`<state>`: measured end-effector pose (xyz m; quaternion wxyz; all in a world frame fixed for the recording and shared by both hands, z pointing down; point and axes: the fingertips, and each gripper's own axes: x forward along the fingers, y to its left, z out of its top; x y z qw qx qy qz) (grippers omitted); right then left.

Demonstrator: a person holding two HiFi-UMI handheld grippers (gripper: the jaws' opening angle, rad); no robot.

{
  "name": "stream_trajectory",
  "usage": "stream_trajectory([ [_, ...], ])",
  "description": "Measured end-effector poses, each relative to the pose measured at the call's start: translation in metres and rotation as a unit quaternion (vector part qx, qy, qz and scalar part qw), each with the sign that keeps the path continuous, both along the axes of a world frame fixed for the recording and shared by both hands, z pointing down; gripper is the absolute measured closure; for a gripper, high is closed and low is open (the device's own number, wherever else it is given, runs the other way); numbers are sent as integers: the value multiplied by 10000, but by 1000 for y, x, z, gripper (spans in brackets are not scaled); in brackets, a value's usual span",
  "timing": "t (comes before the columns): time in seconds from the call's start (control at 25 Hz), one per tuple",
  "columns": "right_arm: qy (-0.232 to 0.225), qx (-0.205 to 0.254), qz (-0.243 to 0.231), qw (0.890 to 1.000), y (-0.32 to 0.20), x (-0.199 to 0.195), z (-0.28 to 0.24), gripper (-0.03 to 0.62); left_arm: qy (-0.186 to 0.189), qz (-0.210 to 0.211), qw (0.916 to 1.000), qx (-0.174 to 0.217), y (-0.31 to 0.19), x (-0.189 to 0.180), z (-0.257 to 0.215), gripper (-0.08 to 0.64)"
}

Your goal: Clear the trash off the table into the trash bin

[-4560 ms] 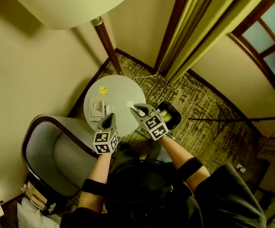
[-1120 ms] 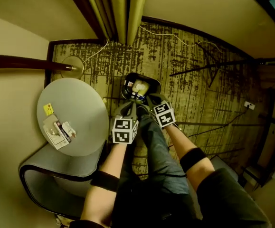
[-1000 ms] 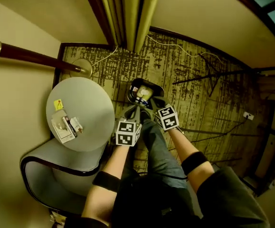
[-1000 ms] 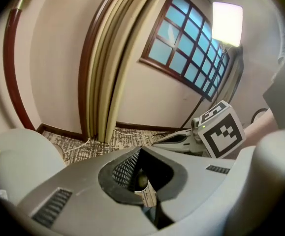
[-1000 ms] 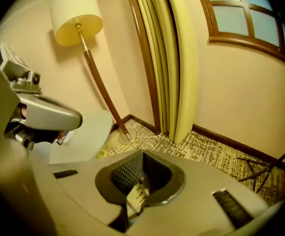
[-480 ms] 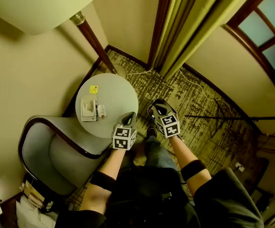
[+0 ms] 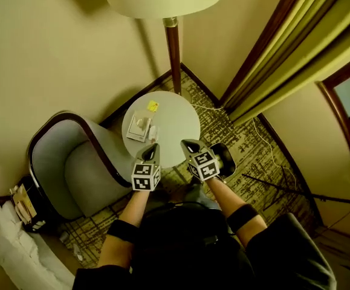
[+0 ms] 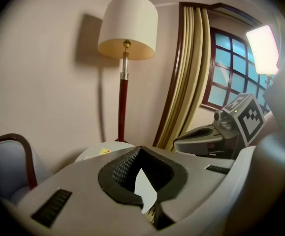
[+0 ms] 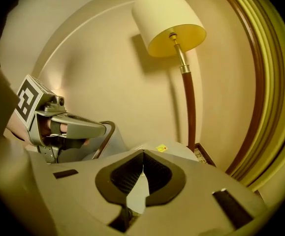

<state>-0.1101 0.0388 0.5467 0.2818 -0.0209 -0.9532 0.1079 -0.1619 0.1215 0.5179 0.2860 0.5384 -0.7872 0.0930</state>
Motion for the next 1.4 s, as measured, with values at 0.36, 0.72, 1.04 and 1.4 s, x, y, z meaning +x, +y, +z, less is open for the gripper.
stream_trajectory([
  [0.36,80,-182,-423,9989,45,-16,-2,592,118,-525,9985,97,57,-19,-5,560],
  [0.72,249,-250,-456,9983,61,-24,9,592,163,-739,9969,225,77,-31,-6,560],
  [1.04,529,-825,-54,9952,58,-39,46,558,7,-806,9967,14,84,-48,7,560],
  [1.4,1150,-1889,978,9703,38,-73,128,515,72,-760,9971,-70,71,-68,34,560],
])
